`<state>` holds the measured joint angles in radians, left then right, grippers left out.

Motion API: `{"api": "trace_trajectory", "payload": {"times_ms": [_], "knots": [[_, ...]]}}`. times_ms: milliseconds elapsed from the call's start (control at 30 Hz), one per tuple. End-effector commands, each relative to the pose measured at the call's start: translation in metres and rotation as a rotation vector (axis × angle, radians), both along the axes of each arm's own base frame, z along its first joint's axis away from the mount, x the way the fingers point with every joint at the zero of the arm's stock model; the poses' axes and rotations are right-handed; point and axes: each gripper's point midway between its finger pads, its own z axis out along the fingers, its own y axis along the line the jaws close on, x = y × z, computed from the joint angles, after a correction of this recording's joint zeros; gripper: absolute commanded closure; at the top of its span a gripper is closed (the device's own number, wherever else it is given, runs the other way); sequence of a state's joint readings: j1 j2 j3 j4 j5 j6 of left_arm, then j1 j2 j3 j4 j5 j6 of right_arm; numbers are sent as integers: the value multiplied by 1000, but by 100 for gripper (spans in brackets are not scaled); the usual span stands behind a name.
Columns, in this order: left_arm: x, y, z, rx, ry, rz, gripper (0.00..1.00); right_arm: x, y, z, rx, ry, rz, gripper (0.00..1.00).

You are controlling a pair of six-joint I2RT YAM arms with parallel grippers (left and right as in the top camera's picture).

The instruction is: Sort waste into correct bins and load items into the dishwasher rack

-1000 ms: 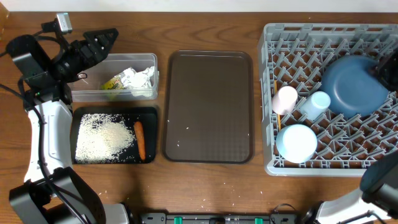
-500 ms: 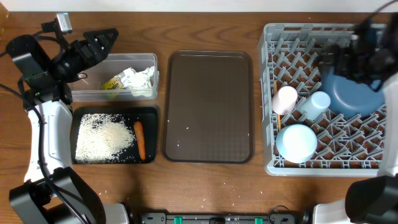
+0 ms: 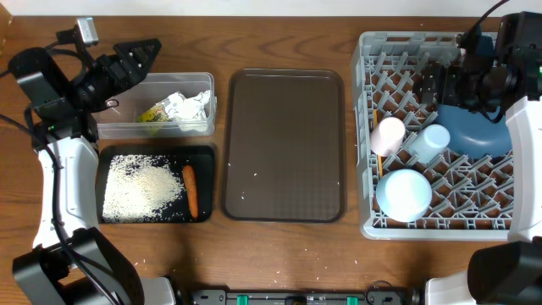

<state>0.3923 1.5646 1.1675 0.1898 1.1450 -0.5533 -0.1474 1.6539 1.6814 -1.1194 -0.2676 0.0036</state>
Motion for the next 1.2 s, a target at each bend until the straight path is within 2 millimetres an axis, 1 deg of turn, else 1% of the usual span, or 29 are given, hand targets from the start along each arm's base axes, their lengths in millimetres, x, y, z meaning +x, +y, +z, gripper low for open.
{"api": "trace_trajectory", "payload": {"times_ms": [0,233,400,467,533,567,667,800,933,1000,1133,1167], "knots": [[-3,0,13,9,-31,-5,2,0,0,10,-20,-28,14,1],[-3,0,13,9,-31,-5,2,0,0,10,-20,-28,14,1],[-3,0,13,9,-31,-5,2,2,1,0,-16,-3,17,1],[-3,0,13,9,-31,-5,2,2,1,2,-17,-7,17,1],[-3,0,13,9,-31,-5,2,-1,3,9,-20,-27,21,1],[-3,0,13,9,-31,-5,2,-3,3,15,-22,-40,21,1],[-3,0,13,9,-31,-5,3,-12,4,40,-32,-108,19,1],[-3,0,13,9,-31,-5,2,-33,7,81,-49,-224,18,1],[-3,0,13,9,-31,-5,2,-63,14,126,-68,-359,25,1],[-3,0,13,9,-31,-5,2,-82,20,149,-76,-435,36,1],[-3,0,13,9,-31,-5,2,-119,32,185,-86,-565,60,1],[-3,0,13,9,-31,-5,2,-127,34,191,-87,-590,66,1]]}}
